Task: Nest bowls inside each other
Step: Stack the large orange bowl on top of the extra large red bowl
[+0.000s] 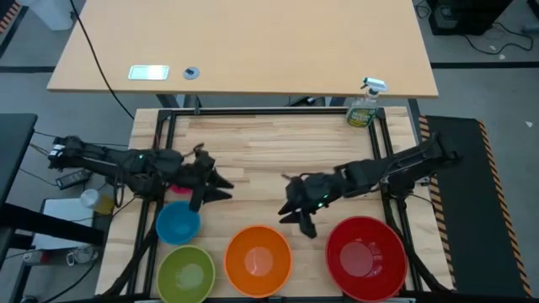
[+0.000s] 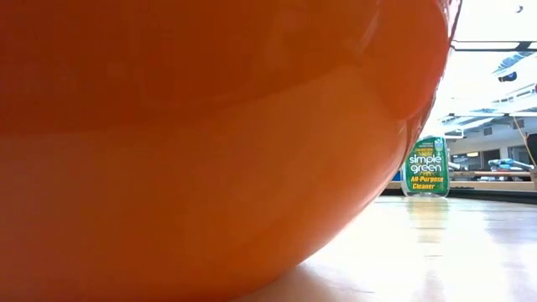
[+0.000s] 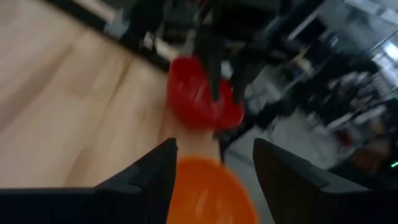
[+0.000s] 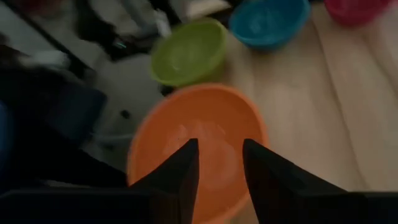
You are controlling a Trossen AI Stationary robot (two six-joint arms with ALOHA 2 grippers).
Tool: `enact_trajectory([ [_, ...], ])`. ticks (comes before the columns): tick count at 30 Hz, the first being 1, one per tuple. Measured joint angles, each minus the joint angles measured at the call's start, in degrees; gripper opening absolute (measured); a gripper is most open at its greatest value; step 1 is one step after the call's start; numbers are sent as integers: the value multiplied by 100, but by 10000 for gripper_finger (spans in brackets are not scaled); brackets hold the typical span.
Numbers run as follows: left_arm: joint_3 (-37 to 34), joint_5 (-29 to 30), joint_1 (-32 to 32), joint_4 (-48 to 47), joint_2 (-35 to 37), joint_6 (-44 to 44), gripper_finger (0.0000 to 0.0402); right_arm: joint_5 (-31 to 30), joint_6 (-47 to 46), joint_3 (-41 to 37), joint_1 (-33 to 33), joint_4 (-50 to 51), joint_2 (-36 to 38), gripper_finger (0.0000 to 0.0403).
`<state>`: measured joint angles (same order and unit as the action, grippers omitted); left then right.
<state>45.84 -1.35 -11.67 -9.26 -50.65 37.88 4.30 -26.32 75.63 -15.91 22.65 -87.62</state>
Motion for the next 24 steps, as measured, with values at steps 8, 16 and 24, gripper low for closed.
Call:
enact_trajectory([
  [8,0,501,-662,-1205,0,27,193,-209,-724,374,-89,537,-987,133],
  [16,0,685,-715,-1738,0,170,193,845,-951,374,64,530,-1711,178],
  [24,0,1694,-710,-2604,2,181,193,766,-959,374,121,550,-2109,258],
])
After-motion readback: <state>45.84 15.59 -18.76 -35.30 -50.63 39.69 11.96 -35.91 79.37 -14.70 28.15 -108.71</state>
